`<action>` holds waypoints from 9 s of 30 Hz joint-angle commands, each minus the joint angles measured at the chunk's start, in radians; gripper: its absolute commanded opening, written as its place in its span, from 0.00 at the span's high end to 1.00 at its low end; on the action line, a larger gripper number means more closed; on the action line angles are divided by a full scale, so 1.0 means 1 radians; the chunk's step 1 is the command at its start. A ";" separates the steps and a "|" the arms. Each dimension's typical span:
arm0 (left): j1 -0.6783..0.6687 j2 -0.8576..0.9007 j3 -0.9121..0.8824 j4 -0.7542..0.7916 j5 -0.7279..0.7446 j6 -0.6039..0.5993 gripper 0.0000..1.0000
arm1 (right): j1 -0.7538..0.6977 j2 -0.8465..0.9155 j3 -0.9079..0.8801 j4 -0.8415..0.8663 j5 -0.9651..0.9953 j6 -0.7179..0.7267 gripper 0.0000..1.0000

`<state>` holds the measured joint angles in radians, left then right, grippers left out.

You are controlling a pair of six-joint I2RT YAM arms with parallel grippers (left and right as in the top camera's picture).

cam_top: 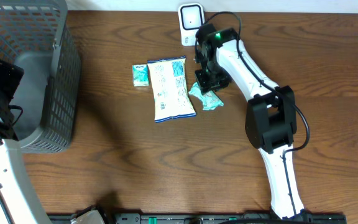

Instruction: Scan the item barcode

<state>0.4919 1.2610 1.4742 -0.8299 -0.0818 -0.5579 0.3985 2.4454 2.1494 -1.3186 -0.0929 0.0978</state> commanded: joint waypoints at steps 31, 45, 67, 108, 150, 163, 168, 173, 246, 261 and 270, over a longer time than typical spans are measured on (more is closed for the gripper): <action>0.002 0.004 0.002 0.000 -0.009 -0.008 0.02 | 0.009 0.023 0.138 0.990 0.239 0.059 0.99; 0.002 0.004 0.002 0.000 -0.009 -0.008 0.02 | -0.003 0.061 0.140 1.061 0.222 0.027 0.99; 0.002 0.004 0.002 0.000 -0.009 -0.009 0.02 | -0.413 -0.156 0.138 0.377 0.574 -0.029 0.99; 0.002 0.004 0.002 0.000 -0.009 -0.009 0.02 | -0.557 -0.166 -0.019 0.293 -0.701 -0.028 0.24; 0.002 0.004 0.002 0.000 -0.009 -0.008 0.02 | 0.116 -0.109 -0.446 0.811 -0.361 0.269 0.74; 0.002 0.004 0.002 0.000 -0.009 -0.008 0.02 | -0.039 -0.257 -0.444 0.795 -0.682 0.195 0.99; 0.002 0.004 0.002 0.000 -0.009 -0.008 0.02 | -0.131 -0.373 -0.444 0.795 -0.870 0.157 0.99; 0.002 0.004 0.003 0.000 -0.009 -0.009 0.02 | -0.203 -0.419 -0.444 0.838 -1.085 0.155 0.99; 0.002 0.004 0.002 0.000 -0.009 -0.009 0.02 | -0.317 -0.159 -0.442 0.529 -0.568 -0.391 0.67; 0.002 0.004 0.003 0.000 -0.009 -0.009 0.02 | -0.287 -0.120 -0.445 0.467 -0.565 -0.391 0.74; 0.002 0.004 0.003 0.000 -0.009 -0.009 0.02 | -0.313 -0.149 -0.430 0.478 -0.942 -0.344 0.99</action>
<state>0.4919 1.2610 1.4742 -0.8299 -0.0814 -0.5579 0.1009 2.2963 1.7073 -0.8478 -0.8062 -0.2611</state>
